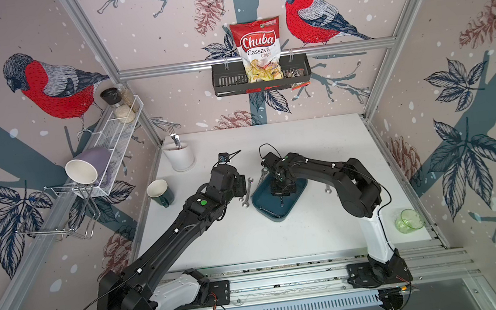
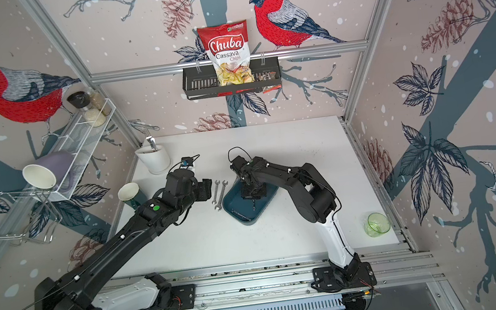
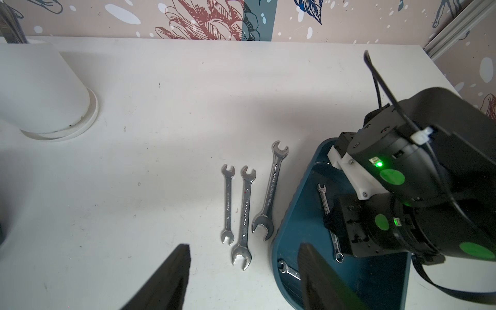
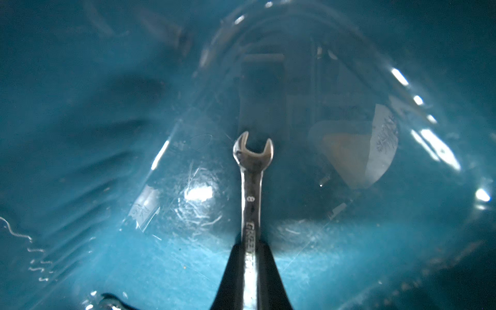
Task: Take out the wrench from the storage box
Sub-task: Pick up the wrench from the storage box, then place the wrench at the center of the board.
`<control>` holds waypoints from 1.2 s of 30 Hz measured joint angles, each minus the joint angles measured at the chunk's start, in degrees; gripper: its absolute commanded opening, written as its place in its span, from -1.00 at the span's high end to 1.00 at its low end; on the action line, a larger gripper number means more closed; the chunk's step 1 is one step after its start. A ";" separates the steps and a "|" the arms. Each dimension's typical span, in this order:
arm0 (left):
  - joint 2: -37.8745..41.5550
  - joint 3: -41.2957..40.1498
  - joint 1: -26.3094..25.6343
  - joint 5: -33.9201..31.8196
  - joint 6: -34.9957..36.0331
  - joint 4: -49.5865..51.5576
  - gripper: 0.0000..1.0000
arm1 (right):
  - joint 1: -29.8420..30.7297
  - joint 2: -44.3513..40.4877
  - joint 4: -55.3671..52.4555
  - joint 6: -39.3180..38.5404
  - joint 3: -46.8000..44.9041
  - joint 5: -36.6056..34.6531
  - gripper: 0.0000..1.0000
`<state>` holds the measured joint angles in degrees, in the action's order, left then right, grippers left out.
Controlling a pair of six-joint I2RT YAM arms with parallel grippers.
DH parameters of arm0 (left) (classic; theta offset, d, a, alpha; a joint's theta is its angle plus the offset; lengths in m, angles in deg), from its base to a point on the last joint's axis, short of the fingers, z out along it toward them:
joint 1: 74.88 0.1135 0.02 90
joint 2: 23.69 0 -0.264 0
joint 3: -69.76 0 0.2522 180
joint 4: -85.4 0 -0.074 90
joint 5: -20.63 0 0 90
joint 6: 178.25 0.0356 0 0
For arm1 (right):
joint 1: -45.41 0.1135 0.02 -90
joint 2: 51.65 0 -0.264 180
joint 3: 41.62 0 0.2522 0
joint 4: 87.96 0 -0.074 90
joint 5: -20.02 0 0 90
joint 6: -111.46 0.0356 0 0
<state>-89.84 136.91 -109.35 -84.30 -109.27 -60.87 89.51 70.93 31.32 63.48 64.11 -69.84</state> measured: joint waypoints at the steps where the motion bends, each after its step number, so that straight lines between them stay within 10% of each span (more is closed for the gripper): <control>1: 0.00 0.04 0.00 0.02 0.00 0.00 -0.35 | -0.02 -0.02 -0.17 -0.09 0.20 0.00 0.95; 24: -0.52 0.57 0.02 0.37 0.02 0.07 -0.36 | -4.76 -11.39 -7.19 -3.87 7.26 -5.01 0.99; 36: -1.27 1.07 0.02 0.66 0.02 0.22 -0.36 | -19.37 -25.59 -5.66 -11.08 -9.77 -6.75 0.99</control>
<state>-91.11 137.98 -109.33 -83.65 -109.25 -60.65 70.14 45.34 25.66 52.40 54.34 -76.59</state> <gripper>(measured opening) 0.681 0.121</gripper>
